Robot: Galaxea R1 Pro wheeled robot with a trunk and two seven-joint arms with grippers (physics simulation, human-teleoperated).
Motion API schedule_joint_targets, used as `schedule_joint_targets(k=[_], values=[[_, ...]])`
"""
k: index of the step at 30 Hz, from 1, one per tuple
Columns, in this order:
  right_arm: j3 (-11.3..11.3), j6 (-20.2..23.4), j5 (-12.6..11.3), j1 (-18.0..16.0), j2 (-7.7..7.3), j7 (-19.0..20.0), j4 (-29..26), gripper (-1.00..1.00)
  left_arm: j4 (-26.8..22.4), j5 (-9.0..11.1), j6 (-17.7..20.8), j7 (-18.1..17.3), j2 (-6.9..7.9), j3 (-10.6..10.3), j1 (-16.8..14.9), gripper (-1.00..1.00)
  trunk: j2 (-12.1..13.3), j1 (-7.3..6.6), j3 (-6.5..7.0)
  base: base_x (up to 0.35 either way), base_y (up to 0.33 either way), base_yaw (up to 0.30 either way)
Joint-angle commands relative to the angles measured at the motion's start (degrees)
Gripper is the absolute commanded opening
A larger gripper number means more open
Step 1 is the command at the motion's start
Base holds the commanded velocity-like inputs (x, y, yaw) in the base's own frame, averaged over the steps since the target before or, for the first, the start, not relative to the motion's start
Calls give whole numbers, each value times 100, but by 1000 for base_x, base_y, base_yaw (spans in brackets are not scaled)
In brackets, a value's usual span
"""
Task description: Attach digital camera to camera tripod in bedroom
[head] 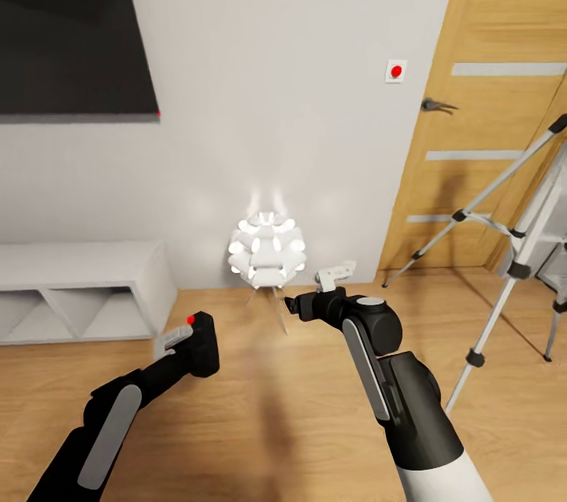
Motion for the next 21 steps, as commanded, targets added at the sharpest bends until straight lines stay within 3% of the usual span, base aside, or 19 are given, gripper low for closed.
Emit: schedule_joint_targets(k=[1,15,18,19,21], values=[[-2,24,-20,-5,-1,-5,-2,100,-11,65,15,56,2,0,-1,-100,39,-23,13,0,0,-273],[-10,24,-19,-5,2,-8,-2,100,-10,47,10,56,-1,-8,0,-100,601,-331,264,0,0,-273],[-10,24,-19,-5,2,-9,-2,100,-6,-60,10,56,-9,-5,-1,-100,721,-397,318,0,0,-273],[-10,24,-19,-5,2,-9,-2,100,-6,-251,11,46,-59,-2,-1,-100,761,-419,336,0,0,-273],[-10,24,-19,-5,2,-9,-2,100,-6,-308,12,39,-89,-1,0,-100,841,-463,372,0,0,-273]])
